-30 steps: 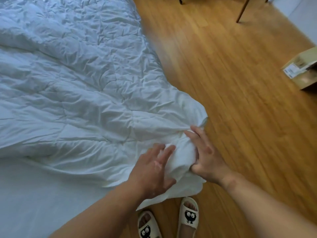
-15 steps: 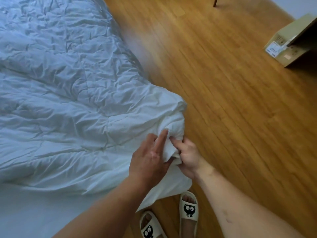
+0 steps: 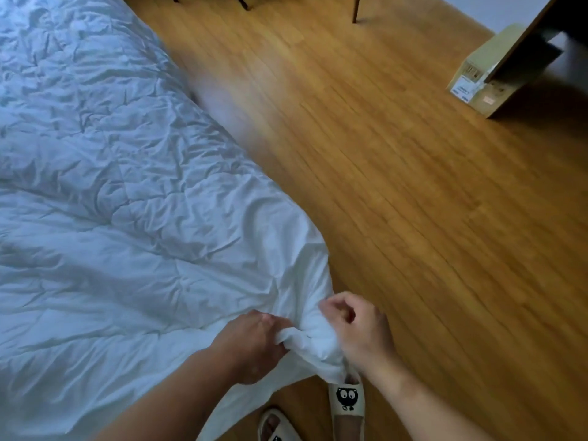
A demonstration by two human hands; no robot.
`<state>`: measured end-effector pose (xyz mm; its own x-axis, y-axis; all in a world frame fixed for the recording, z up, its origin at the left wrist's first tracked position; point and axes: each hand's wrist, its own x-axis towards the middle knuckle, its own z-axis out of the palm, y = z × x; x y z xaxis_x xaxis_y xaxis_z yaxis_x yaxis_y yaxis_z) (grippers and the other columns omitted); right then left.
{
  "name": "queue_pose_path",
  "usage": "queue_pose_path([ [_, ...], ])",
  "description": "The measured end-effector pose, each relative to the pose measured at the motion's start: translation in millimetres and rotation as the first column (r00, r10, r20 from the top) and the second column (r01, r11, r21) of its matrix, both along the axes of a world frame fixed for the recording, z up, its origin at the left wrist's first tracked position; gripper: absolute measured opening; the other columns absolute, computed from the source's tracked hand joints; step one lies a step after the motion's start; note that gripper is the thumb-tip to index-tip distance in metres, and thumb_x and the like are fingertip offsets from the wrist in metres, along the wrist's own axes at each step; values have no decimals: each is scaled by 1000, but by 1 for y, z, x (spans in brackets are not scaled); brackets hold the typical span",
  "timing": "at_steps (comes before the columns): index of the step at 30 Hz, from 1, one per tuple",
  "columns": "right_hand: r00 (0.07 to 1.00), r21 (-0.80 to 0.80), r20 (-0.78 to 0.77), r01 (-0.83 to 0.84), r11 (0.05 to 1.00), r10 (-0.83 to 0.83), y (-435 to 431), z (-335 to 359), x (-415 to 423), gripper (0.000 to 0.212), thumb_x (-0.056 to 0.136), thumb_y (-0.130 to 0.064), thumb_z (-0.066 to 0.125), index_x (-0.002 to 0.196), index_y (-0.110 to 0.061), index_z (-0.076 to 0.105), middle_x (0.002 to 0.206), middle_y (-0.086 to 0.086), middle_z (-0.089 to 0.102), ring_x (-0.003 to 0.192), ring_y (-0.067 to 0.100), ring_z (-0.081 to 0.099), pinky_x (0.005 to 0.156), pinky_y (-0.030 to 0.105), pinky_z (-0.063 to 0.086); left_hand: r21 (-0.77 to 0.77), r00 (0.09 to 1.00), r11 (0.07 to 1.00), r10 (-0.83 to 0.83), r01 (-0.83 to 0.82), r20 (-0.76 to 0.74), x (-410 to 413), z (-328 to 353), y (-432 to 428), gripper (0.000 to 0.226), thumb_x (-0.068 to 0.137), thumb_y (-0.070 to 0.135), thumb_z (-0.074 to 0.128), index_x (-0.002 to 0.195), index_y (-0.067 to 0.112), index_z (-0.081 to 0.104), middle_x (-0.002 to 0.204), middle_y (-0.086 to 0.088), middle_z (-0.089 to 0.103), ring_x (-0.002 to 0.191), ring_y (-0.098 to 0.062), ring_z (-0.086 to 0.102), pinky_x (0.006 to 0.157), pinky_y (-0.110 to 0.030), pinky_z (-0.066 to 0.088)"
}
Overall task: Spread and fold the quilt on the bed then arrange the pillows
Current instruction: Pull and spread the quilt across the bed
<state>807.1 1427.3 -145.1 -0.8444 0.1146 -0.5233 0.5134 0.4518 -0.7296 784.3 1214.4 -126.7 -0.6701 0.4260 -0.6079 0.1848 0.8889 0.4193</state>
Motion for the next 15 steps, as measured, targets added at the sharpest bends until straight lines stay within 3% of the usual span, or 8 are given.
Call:
queue_pose_path([
  [2, 974, -101, 212, 106, 989, -83, 4, -16, -16, 53, 88, -69, 53, 129, -35, 59, 120, -13, 66, 111, 14, 63, 94, 34, 51, 10, 999, 1000, 21, -22, 48, -6, 0, -3, 20, 87, 48, 54, 72, 34, 51, 75, 13, 64, 72, -8, 60, 71, -36, 53],
  [3, 939, -194, 336, 147, 970, -75, 0, -18, -23, 61, 92, -66, 52, 138, -28, 54, 124, -10, 64, 115, 16, 62, 99, 36, 50, 8, 999, 1000, 27, -28, 45, -7, 0, -2, 20, 86, 47, 54, 71, 34, 52, 73, 13, 62, 71, -8, 59, 69, -33, 52],
  [5, 894, -362, 448, 189, 913, -7, -18, -20, -31, 55, 94, -61, 54, 128, -19, 64, 114, -6, 70, 105, 14, 67, 97, 37, 53, -19, 1000, 1000, 17, -18, -24, -7, 0, 5, 10, 84, 45, 54, 84, 36, 59, 81, 14, 59, 79, -10, 59, 72, -27, 49],
  [7, 918, -401, 397, 200, 894, -28, -35, -15, -35, 39, 93, -55, 60, 115, -24, 65, 108, -5, 72, 99, 12, 69, 93, 35, 55, -47, 998, 999, 14, -17, -68, 0, -1, 11, 30, 83, 44, 54, 112, 38, 57, 99, 10, 58, 95, -13, 57, 83, -25, 47],
  [9, 939, -414, 332, 234, 879, -94, -42, -7, -36, 38, 90, -49, 68, 117, -24, 59, 109, -5, 69, 99, 11, 68, 85, 29, 54, -2, 994, 999, 50, -50, -98, 12, -6, 12, 44, 84, 46, 55, 127, 35, 50, 115, 8, 58, 105, -14, 56, 90, -23, 46],
  [11, 958, -402, 275, 191, 896, -81, -41, 5, -38, 44, 88, -46, 72, 120, -21, 55, 111, -3, 67, 100, 12, 66, 84, 28, 54, 63, 987, 995, 91, -83, -130, 21, -8, 16, 43, 85, 44, 56, 126, 35, 49, 115, 7, 58, 103, -13, 57, 88, -24, 49],
  [15, 991, -308, 106, 108, 945, -79, -10, 34, -51, 35, 86, -31, 77, 110, -21, 54, 102, -5, 65, 90, 12, 64, 69, 21, 48, 148, 969, 984, 134, -104, -207, 23, 6, 26, 37, 83, 29, 55, 117, 39, 47, 93, 6, 58, 82, -16, 55, 71, -27, 47],
])
